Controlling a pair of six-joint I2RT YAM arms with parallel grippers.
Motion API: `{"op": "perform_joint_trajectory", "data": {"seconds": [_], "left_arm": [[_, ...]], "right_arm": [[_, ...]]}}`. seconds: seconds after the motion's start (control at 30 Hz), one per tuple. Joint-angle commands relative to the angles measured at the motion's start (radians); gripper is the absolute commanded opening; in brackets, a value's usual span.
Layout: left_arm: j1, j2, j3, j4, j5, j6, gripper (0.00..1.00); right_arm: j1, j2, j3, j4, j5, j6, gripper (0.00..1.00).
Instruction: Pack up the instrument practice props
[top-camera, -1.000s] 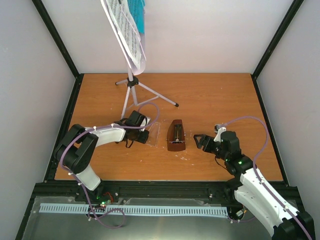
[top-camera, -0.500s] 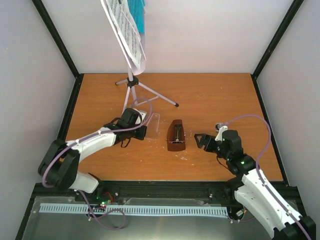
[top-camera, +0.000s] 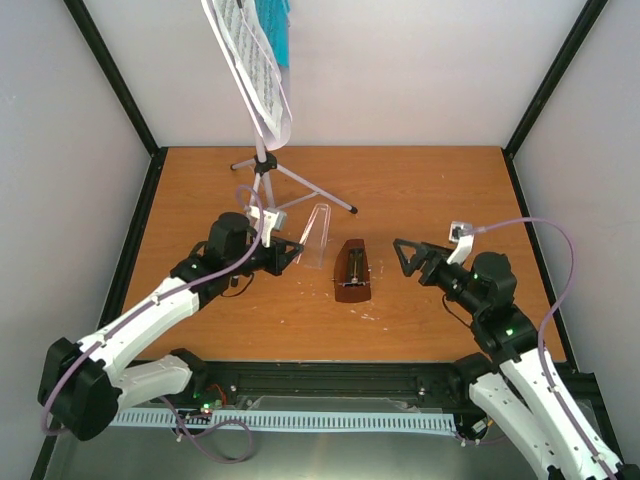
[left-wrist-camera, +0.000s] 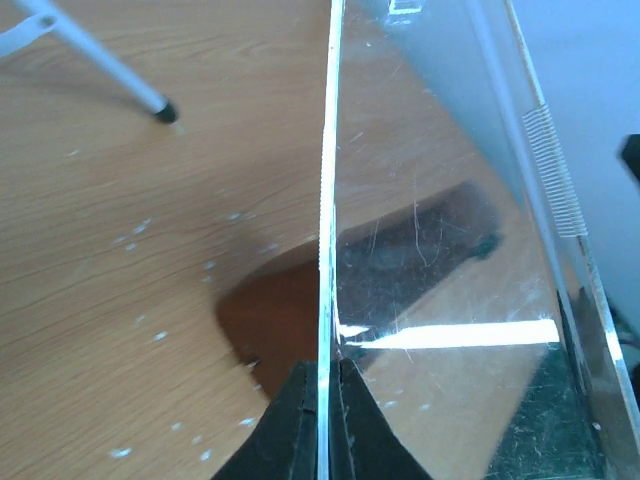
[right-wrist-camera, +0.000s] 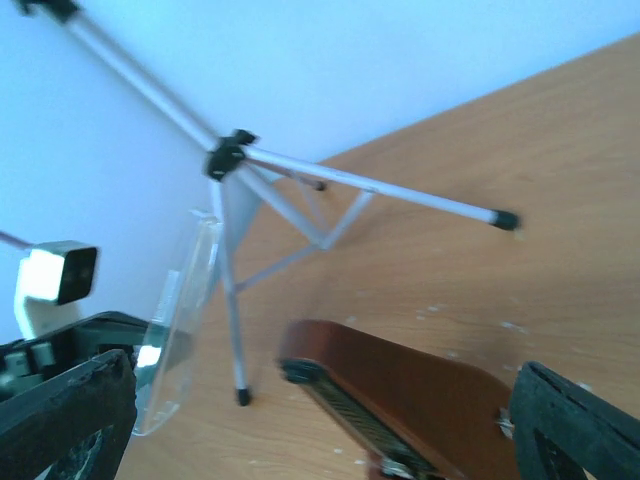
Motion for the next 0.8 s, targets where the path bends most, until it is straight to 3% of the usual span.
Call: {"op": "perform_joint_trajectory", "data": {"seconds": [0.0,0.4,0.53,0.77], "left_arm": [[0.004,-0.053,0.012,0.137,0.183,-0.093,0.0],[0.004,-0.107,-0.006,0.372,0.467,-0.198,0.0],[0.003,-0.082,-0.029,0.563,0.572,-0.298,0.0],[0.003,-0.063,-0.025,0.637,0.679,-0.339,0.0]], "right_arm": [[-0.007,0.058,0.083,0.169,-0.19,0.043,1.0],[0.018,0.243,0.15,0.572,-0.558,0.274,1.0],[0.146,0.316,0.217,0.567,-0.532,0.216,1.0],[0.239,0.42,0.286,0.564,-0.474,0.157,1.0]]}}
